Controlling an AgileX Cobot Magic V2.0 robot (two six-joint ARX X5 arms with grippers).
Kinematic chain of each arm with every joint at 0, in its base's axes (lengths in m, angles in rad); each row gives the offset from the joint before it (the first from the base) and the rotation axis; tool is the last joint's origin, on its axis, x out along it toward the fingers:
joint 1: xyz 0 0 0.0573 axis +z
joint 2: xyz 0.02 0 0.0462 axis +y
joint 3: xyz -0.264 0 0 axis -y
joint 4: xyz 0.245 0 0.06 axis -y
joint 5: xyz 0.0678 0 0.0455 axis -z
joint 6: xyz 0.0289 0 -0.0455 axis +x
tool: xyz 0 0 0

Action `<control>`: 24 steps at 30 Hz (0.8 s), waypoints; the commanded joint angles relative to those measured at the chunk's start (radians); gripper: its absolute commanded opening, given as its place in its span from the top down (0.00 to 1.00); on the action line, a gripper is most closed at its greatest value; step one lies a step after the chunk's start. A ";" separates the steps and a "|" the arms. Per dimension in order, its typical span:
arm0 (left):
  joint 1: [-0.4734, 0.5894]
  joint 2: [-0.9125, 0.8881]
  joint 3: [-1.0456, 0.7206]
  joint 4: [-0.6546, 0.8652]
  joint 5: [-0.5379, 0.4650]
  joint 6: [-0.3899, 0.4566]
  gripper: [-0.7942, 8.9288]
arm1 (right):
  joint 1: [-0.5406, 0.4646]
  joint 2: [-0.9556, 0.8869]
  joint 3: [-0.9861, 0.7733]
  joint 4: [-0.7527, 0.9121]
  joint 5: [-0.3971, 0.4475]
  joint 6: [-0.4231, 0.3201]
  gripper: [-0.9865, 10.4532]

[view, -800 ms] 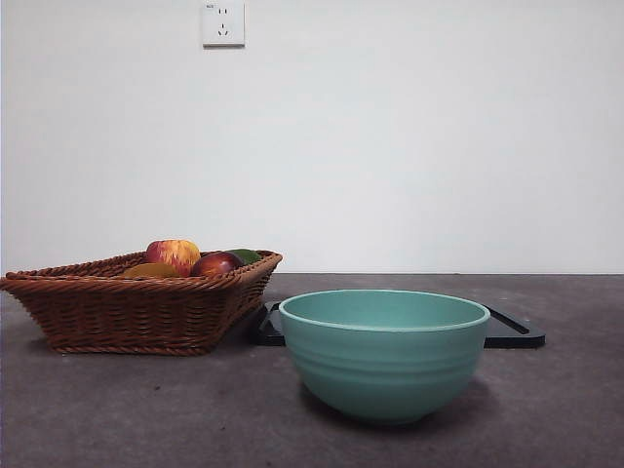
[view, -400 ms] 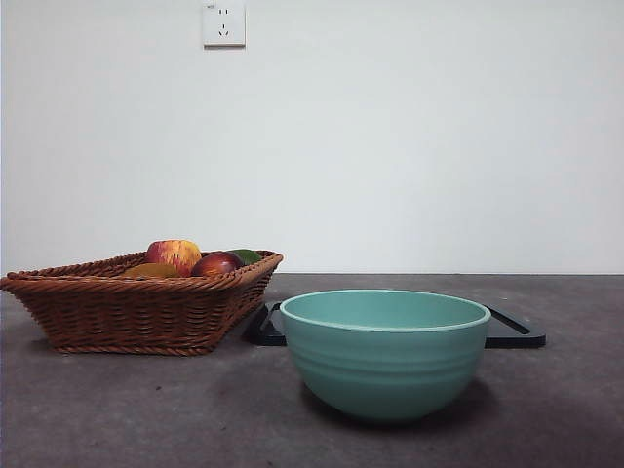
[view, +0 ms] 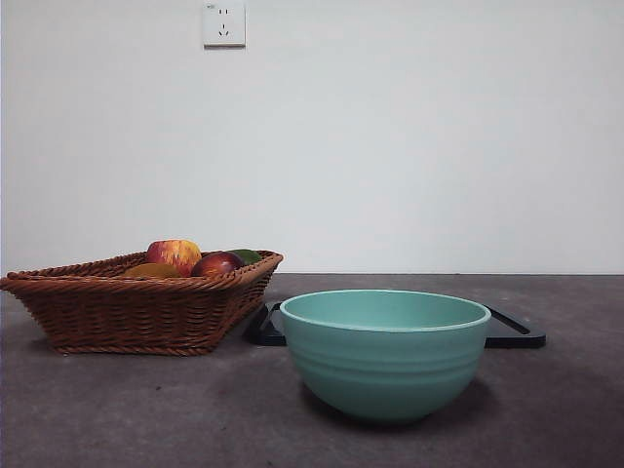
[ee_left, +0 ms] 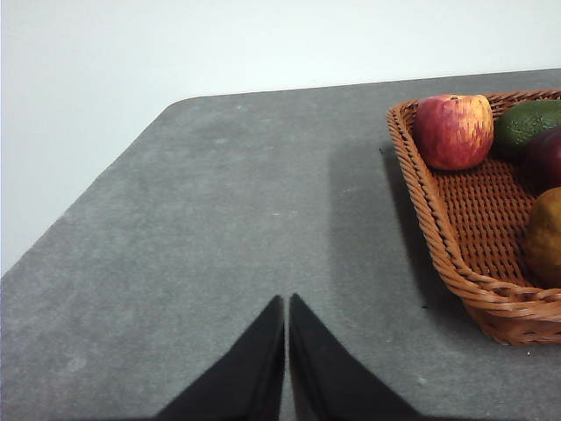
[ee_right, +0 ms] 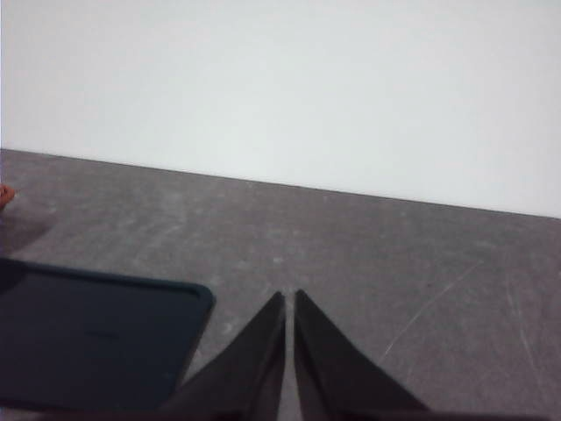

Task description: Pick up the wifruite, put it on the bowl, pick up the plate, put it on desk

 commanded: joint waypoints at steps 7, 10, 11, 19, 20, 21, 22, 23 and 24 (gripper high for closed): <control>0.003 -0.002 -0.021 -0.006 -0.003 -0.006 0.91 | -0.002 -0.056 -0.071 0.009 0.005 0.002 0.91; 0.003 -0.002 -0.021 -0.006 -0.003 -0.006 0.91 | -0.002 -0.071 -0.092 0.005 0.005 0.023 0.91; 0.003 -0.002 -0.021 -0.006 -0.003 -0.006 0.91 | -0.002 -0.076 -0.099 0.001 0.005 0.027 0.91; 0.003 -0.002 -0.021 -0.006 -0.003 -0.006 0.91 | -0.002 -0.086 -0.102 -0.140 0.005 0.039 0.91; 0.003 -0.002 -0.021 -0.006 -0.003 -0.006 0.91 | -0.002 -0.086 -0.102 -0.157 0.005 0.039 0.91; 0.003 -0.002 -0.021 -0.006 -0.003 -0.006 0.91 | -0.002 -0.086 -0.102 -0.166 0.006 0.042 0.91; 0.003 -0.002 -0.021 -0.006 -0.003 -0.006 0.91 | -0.002 -0.086 -0.102 -0.163 0.007 0.044 0.91; 0.003 -0.002 -0.021 -0.006 -0.003 -0.006 0.91 | -0.002 -0.086 -0.102 -0.165 0.008 0.044 0.91; 0.003 -0.002 -0.021 -0.006 -0.003 -0.006 0.91 | -0.002 -0.086 -0.102 -0.165 0.008 0.044 0.91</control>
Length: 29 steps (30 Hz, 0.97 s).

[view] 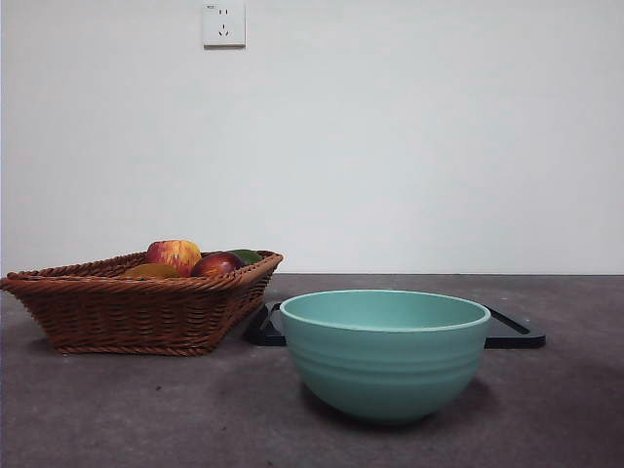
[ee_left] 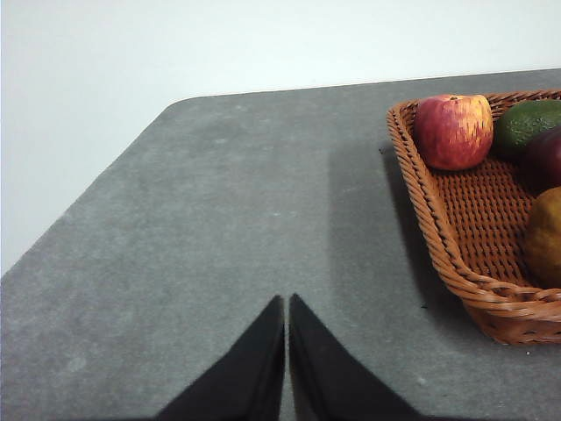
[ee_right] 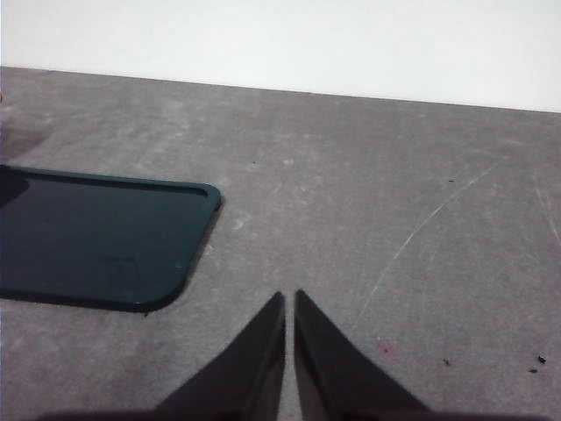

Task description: Pick up the wifruite, put it on the bowl, pick up the plate, put it on desk

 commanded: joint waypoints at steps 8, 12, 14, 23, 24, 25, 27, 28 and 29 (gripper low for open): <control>0.003 -0.002 -0.021 -0.006 -0.003 -0.006 0.91 | -0.002 -0.002 -0.005 0.006 0.001 0.015 0.91; 0.003 -0.002 -0.021 -0.006 -0.003 -0.006 0.91 | -0.002 -0.002 -0.005 0.006 0.001 0.015 0.91; 0.003 -0.002 -0.021 -0.006 -0.003 -0.006 0.91 | -0.002 -0.002 -0.005 0.006 0.001 0.015 0.91; 0.003 -0.002 -0.021 -0.006 -0.003 -0.006 0.91 | -0.002 -0.002 -0.005 0.006 0.001 0.015 0.91; 0.003 -0.002 -0.021 -0.006 -0.003 -0.006 0.91 | -0.002 -0.002 -0.005 0.006 0.001 0.015 0.91; 0.003 -0.002 -0.021 -0.006 -0.003 -0.006 0.91 | -0.002 -0.002 -0.005 0.006 0.001 0.015 0.91; 0.003 -0.002 -0.021 -0.006 -0.003 -0.006 0.91 | -0.002 -0.002 -0.005 0.006 0.001 0.015 0.91; 0.003 -0.002 -0.021 -0.006 -0.003 -0.006 0.91 | -0.002 -0.002 -0.005 0.006 0.001 0.015 0.91; 0.003 -0.002 -0.021 -0.006 -0.003 -0.006 0.91 | -0.002 -0.002 -0.005 0.006 0.001 0.015 0.91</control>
